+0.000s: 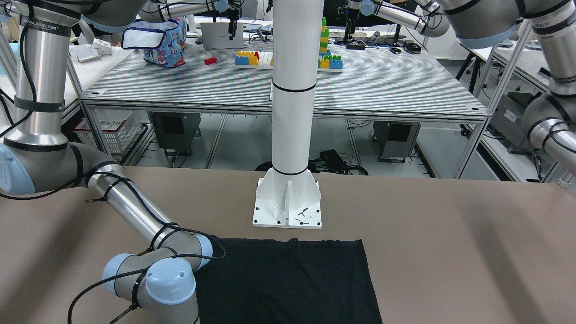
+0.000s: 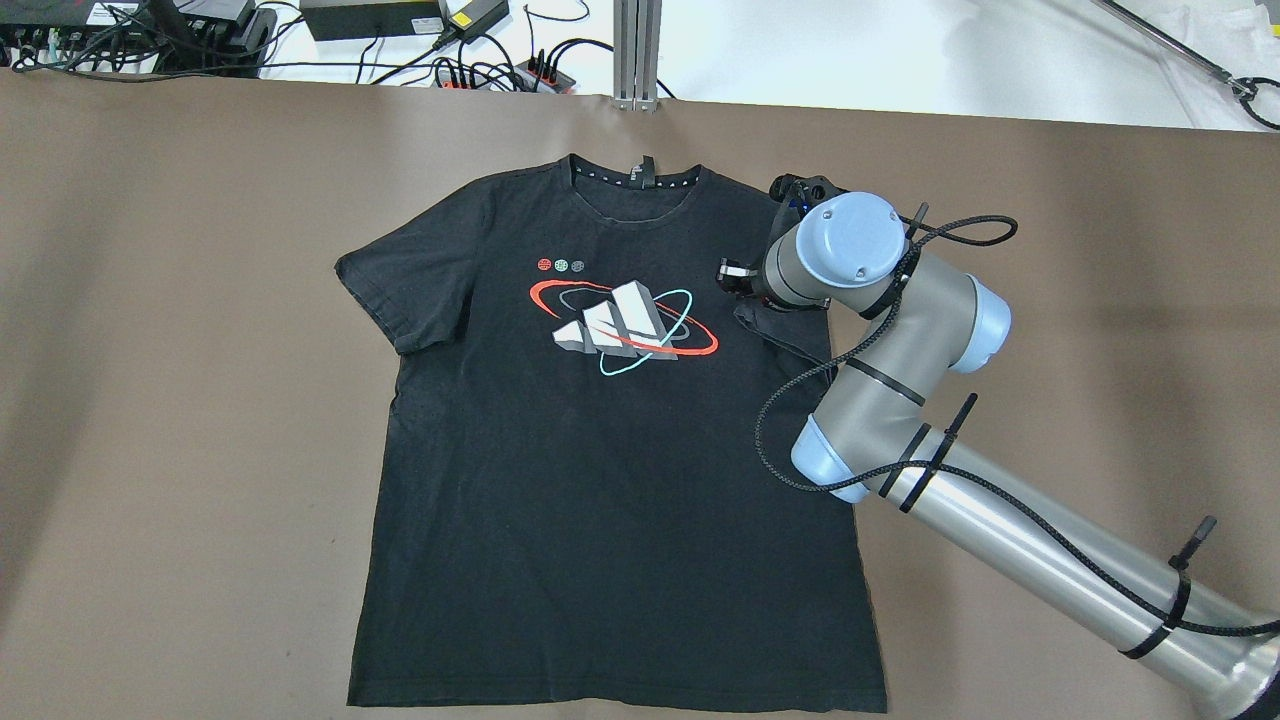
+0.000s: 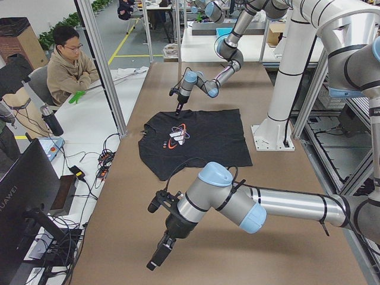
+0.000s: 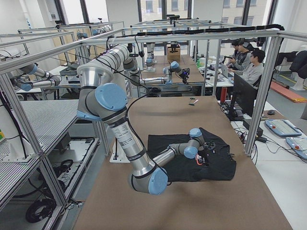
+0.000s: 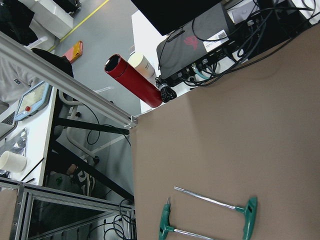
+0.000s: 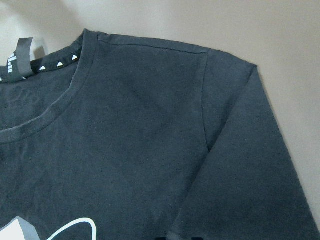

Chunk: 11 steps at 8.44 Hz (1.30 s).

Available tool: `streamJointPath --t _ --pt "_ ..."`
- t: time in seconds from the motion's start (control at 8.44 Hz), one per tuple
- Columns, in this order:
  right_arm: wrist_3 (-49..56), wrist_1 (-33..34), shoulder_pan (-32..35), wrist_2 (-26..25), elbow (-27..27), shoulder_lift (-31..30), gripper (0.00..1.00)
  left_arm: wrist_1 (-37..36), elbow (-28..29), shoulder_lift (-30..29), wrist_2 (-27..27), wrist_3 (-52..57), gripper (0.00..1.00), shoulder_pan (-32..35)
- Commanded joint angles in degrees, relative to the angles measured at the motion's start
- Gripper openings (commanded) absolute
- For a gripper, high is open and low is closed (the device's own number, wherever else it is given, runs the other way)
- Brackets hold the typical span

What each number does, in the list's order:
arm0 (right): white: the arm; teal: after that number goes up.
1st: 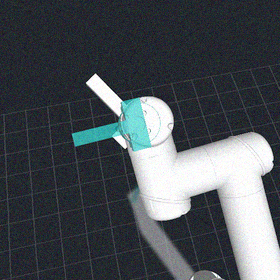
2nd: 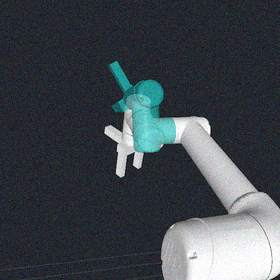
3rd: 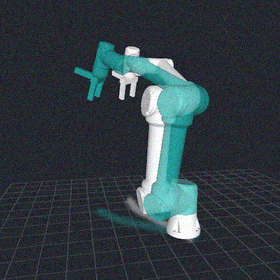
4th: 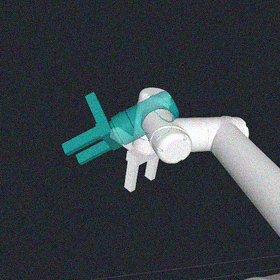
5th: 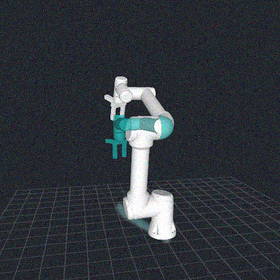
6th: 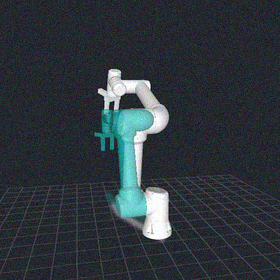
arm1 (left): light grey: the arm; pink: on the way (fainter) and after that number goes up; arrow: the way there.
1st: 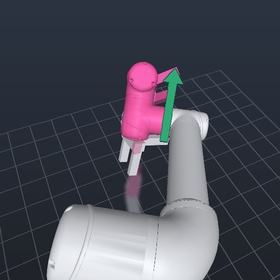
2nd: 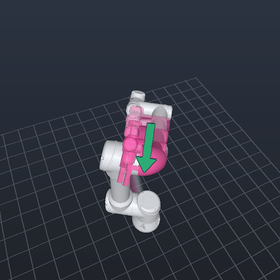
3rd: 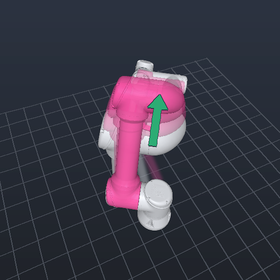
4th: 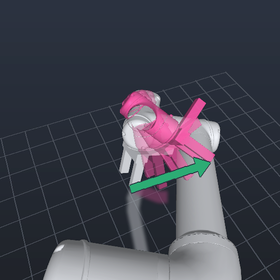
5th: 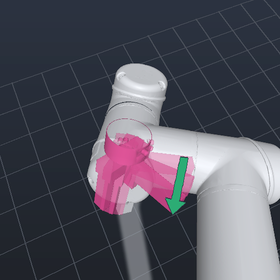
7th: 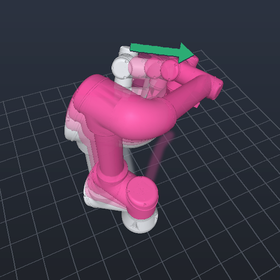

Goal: Fold clothes
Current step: 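Lower the right gripper onto the shirt near the collar and sleeve, then bring the left gripper in to the shirt's other shoulder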

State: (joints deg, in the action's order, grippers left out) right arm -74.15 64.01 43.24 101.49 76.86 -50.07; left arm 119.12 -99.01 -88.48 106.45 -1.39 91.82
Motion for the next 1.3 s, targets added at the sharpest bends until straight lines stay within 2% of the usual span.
streamJointPath --t 0.0,0.12,0.24,0.36,0.83,1.19 --pt "-0.20 -0.20 -0.17 -0.07 0.75 0.24 0.95 0.41 0.31 -1.50 8.13 -9.74 0.99 -4.79" --pt "-0.29 -0.29 -0.17 -0.07 1.19 0.15 0.95 -0.29 1.44 -4.56 12.34 -12.55 0.95 -6.29" --pt "-0.38 -0.29 -0.26 -0.07 2.06 -0.02 0.95 -0.21 6.50 -9.55 19.52 -15.54 0.94 -9.09" --pt "-0.29 -0.29 -0.26 -0.07 2.59 -0.46 0.95 0.06 12.46 -15.08 23.33 -17.83 0.92 -11.29" --pt "-0.38 -0.38 -0.26 -0.07 3.65 -0.73 0.95 0.32 20.77 -26.01 24.25 -27.05 0.82 -23.59" --pt "-0.03 -0.38 -0.26 -0.07 3.56 -0.81 0.95 9.87 32.26 -32.43 23.63 -32.16 0.71 -28.26"
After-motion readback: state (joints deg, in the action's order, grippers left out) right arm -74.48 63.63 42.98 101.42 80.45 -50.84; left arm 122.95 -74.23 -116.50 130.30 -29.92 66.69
